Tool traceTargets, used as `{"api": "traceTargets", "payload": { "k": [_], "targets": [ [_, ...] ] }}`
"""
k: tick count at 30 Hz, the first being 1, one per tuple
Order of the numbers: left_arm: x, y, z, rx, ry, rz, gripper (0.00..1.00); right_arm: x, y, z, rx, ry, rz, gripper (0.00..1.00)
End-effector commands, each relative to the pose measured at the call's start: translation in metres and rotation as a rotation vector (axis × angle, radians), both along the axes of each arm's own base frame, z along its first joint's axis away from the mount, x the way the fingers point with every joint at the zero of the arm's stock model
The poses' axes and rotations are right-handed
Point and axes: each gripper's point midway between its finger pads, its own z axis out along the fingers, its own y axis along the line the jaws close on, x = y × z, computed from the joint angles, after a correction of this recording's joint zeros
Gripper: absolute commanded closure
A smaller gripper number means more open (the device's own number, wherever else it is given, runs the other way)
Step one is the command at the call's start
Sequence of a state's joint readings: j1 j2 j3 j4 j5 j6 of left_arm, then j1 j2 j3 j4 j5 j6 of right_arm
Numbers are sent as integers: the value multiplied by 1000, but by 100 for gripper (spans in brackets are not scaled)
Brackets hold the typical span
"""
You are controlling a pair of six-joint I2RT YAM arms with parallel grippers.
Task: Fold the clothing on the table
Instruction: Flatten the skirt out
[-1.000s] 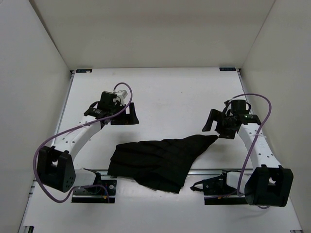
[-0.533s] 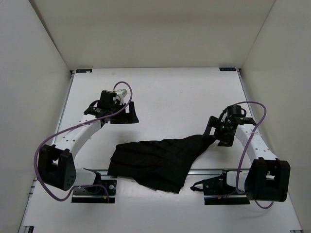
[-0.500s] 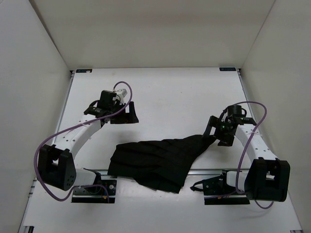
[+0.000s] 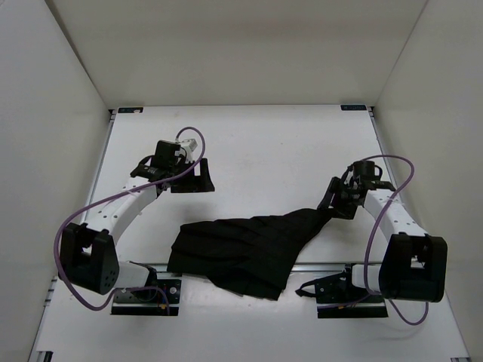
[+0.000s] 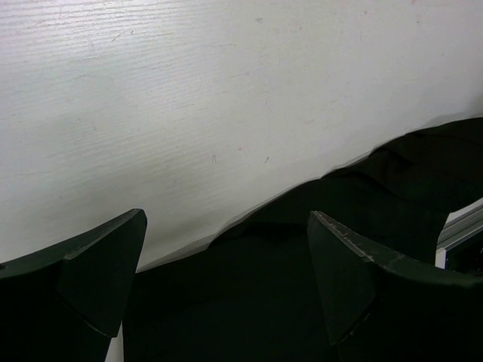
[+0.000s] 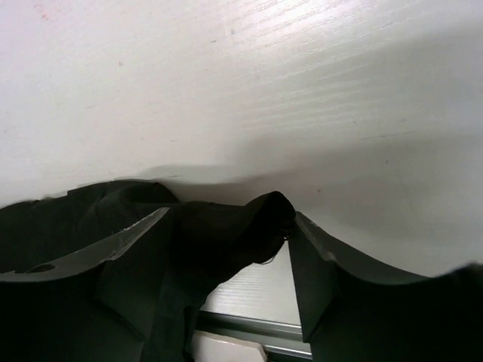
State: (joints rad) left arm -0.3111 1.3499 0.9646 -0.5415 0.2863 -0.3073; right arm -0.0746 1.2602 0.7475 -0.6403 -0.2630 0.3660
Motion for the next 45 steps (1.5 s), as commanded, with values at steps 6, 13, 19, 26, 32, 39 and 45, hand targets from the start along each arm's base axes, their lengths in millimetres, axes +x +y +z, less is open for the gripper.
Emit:
{"api": "traceTargets", "payload": {
  "k": [6,13,19,26,32,39,45],
  "targets": [
    [9,-5,22,-27,-58,-31,1,21,7,9,44,-64,12,100],
    [16,-20,32,-65,-71,-88,1,102,36,101,138,-392,109,100],
    [38,-36,58,-77,-124,-153,1,177,88,243,236,-778,282,100],
    [54,-37,107,-126,-229,-147,1,203,114,389,105,-1151,394,100],
    [49,-38,113,-192,-237,-141,1,207,102,294,120,-967,367,100],
    [32,-49,100,-277,-206,-137,1,175,119,151,118,-642,424,100],
    [32,-49,89,-316,-172,-114,2,184,194,189,165,-683,639,100]
  ]
}}
